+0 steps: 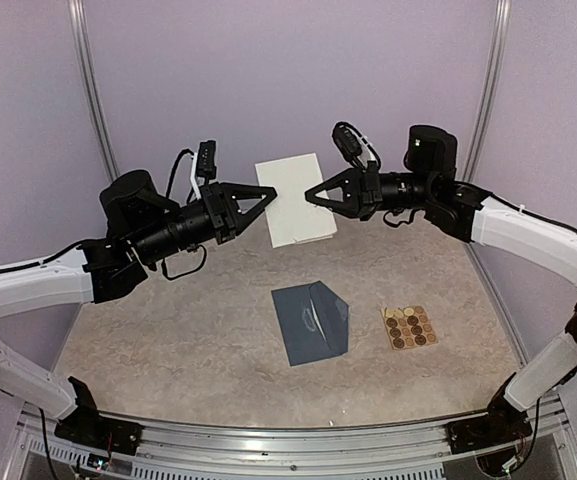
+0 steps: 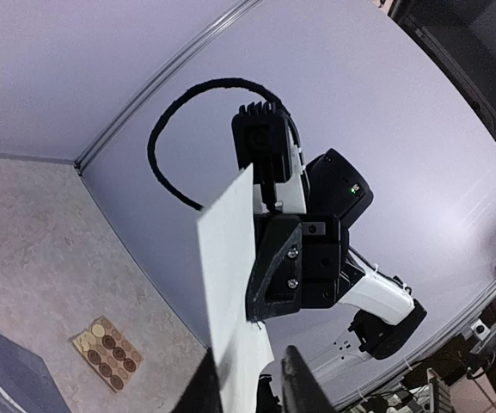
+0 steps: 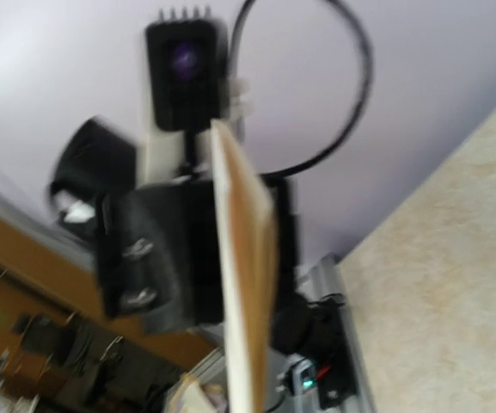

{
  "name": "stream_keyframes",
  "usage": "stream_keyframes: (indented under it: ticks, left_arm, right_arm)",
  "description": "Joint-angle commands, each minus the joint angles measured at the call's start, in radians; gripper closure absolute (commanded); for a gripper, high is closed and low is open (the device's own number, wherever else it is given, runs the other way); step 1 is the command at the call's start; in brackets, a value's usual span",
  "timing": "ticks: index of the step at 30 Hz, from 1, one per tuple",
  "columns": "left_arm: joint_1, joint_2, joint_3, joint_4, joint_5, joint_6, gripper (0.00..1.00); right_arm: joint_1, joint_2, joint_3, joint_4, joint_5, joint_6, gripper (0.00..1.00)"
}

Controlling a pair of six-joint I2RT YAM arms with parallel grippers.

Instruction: Place the letter into the envelope and seal it

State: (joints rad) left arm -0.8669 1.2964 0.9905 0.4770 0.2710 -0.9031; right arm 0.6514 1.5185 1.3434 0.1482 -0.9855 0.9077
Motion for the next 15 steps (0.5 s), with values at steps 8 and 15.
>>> stream_keyframes:
  ticks: [8,15]
  left_arm:
    - [-0.015,0.055,-0.001,-0.407,-0.195,-0.072,0.37]
    - [-0.015,0.179,-0.041,-0.474,-0.184,-0.159,0.38]
  right_arm:
    - [-0.073,-0.007,-0.019,-0.547,0.291,-0.242,1.0]
    - [-0.075,0.031,-0.117,-0.688,0.458,-0.327,1.0]
